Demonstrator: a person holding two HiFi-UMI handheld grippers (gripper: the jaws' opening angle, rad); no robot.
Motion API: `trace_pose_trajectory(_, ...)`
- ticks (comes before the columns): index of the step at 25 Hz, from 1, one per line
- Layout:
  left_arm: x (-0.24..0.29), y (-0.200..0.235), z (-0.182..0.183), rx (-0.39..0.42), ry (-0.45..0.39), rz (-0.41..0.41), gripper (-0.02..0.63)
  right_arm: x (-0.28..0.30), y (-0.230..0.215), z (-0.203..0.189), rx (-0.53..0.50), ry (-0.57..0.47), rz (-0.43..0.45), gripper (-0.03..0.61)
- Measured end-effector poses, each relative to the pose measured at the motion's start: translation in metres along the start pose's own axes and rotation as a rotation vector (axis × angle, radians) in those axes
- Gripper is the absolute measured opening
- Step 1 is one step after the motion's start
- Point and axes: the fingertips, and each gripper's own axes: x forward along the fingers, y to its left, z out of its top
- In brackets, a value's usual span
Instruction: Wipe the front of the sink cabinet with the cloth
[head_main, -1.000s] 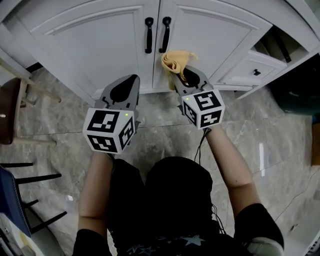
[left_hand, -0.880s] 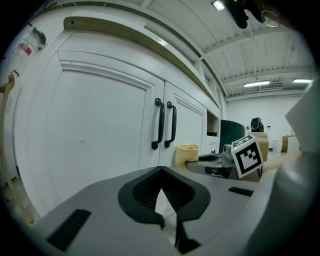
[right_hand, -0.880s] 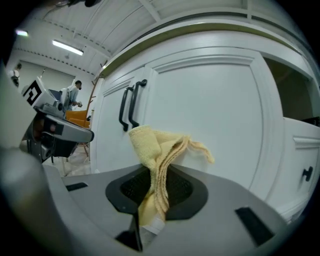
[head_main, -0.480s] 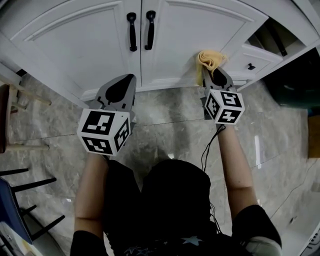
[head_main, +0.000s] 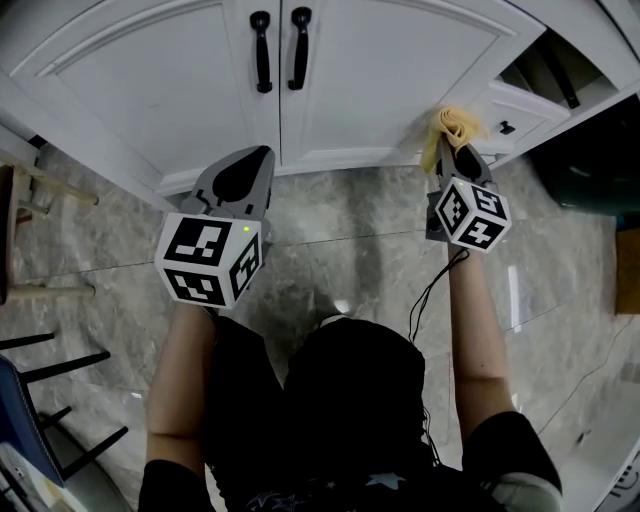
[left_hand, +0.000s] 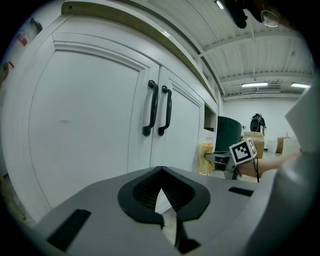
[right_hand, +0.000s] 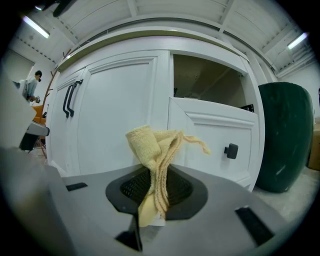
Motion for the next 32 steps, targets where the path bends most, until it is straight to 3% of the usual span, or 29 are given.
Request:
trace_pose_trajectory(3,-0.004,0.006,-0.003,-0.002,0.002,0.014,0.017,-0.004,0.009,0.001,0.001,-0.010,0.026,0.081)
trace_pose_trajectory(16,-0.007,0.016,-0.036,-0.034,0.061,0.039,0.015,-0.002,0.179,-0.036,-0.105,-0.003,0.426,0.080)
trace_pose_trajectory(23,-0.005,0.021,-0.058,-0.054,0.104,0.052,0.015,0.008,0.255,-0.058,-0.202,-0.042,0.597,0.080)
trace_pose_trajectory(27,-0.002,0.022,-0.064,-0.056,0.116,0.059,0.015,0.018,0.266,-0.069,-0.230,-0.033,0.607,0.080)
trace_pose_trajectory(32,0.007,0.017,-0.068,-0.041,0.129,0.055,0.015,0.027,0.234,-0.078,-0.186,-0.020,0.530,0.080)
